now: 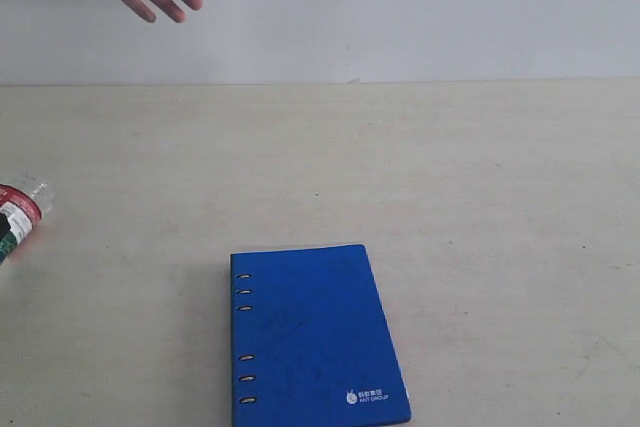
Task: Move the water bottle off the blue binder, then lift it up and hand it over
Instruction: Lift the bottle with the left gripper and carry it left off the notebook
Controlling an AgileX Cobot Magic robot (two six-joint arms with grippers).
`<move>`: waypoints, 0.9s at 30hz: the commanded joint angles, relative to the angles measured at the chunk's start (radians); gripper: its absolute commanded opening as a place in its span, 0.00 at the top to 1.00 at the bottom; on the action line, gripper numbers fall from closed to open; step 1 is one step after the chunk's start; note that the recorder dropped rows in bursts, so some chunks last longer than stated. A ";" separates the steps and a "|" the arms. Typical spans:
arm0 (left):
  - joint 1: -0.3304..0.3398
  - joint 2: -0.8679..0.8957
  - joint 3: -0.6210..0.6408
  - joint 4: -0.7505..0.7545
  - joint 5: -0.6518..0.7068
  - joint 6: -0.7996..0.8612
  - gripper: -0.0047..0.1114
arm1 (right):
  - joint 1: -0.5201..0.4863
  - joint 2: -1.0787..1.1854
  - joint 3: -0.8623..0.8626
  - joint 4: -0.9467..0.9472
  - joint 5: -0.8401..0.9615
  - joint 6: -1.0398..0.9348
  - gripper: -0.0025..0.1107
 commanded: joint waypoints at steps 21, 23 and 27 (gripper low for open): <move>-0.371 -0.059 -0.319 0.483 0.354 0.294 0.92 | 0.002 0.002 -0.005 -0.005 -0.005 0.002 0.98; -0.415 -0.062 -0.319 0.614 0.354 0.286 0.92 | 0.002 0.002 -0.005 -0.005 -0.005 0.002 0.98; -0.499 -0.061 -0.317 0.755 0.354 0.402 0.92 | 0.002 0.002 -0.005 -0.005 -0.005 0.002 0.98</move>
